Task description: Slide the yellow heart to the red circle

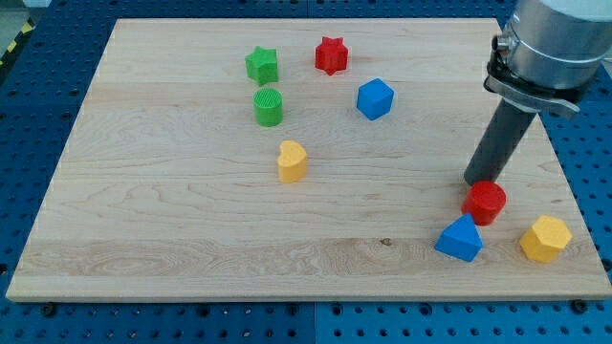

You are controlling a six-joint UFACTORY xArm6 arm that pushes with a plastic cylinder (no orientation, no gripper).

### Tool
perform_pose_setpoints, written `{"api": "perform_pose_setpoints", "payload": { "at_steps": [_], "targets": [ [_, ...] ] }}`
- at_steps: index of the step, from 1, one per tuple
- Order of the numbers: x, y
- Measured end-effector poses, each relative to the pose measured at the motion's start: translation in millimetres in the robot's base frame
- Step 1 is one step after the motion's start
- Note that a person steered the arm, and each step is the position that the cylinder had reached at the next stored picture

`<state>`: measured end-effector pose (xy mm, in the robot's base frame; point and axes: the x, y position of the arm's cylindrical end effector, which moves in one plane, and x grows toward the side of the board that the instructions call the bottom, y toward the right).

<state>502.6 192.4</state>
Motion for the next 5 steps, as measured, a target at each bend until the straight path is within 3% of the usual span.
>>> {"api": "perform_pose_setpoints", "payload": {
  "at_steps": [1, 2, 3, 5],
  "targets": [
    [11, 0],
    [-8, -7],
    [-50, -60],
    [-62, -188]
  ]
}}
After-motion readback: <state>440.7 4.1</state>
